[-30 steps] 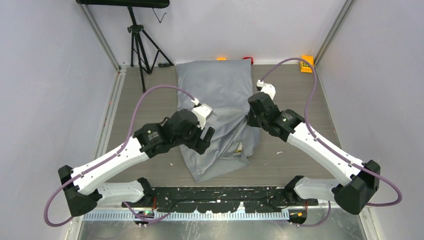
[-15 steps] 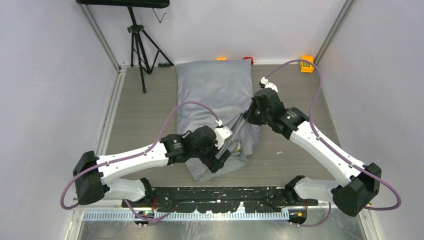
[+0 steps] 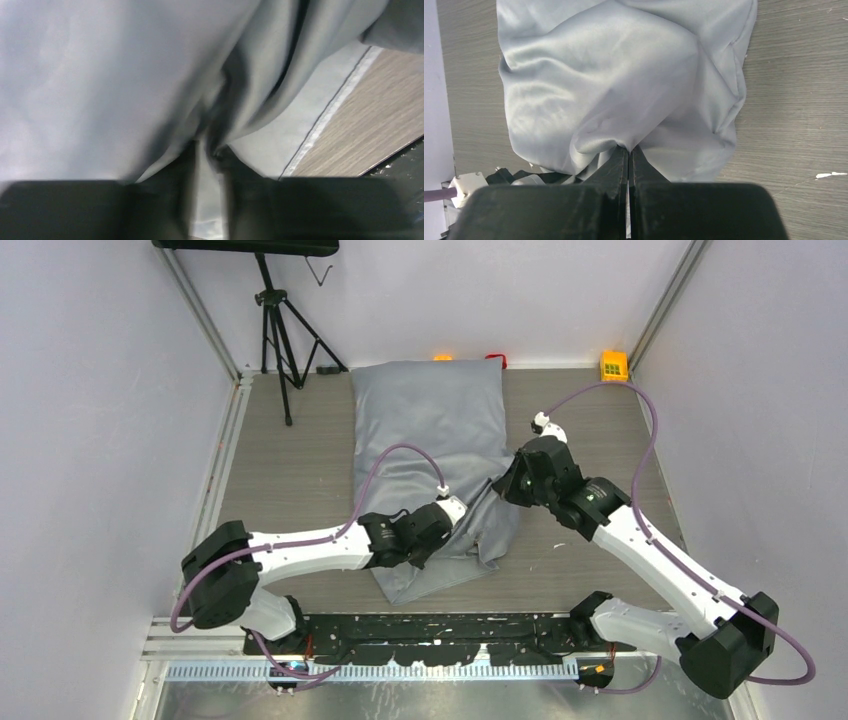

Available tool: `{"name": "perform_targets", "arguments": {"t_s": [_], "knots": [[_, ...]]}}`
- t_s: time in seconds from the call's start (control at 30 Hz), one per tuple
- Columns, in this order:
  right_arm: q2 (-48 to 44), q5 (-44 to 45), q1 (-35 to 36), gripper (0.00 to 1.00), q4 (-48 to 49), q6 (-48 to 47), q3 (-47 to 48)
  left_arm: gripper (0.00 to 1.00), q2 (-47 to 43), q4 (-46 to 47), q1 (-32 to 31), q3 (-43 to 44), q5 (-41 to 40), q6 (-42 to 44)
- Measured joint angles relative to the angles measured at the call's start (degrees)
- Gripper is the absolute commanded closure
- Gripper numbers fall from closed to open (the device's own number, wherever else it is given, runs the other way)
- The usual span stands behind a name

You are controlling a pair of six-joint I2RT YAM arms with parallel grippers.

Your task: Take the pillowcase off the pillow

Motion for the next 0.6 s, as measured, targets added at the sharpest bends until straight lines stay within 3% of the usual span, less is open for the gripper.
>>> {"name": "perform_targets", "arguments": {"t_s": [0.23,0.4,0.6], "knots": [[-3.63,1.11,-0.37,1.00,-0.57,-0.04,-4.35,1.00,1.25,-4.61,-0.02,5.60,-5.03,-0.90],[-3.69,4.44,-0.68,1.00,-2.03,-1.22,-4.50,1.00,-2.82,-6.84,1.27,7.74,-4.83,-0.87],[4.96,9.33,-3.15,1.00,-4.37,-5.01,3.41,1.00,-10.05,-7.72,14.51,10.36,2.36,-3.65]]}}
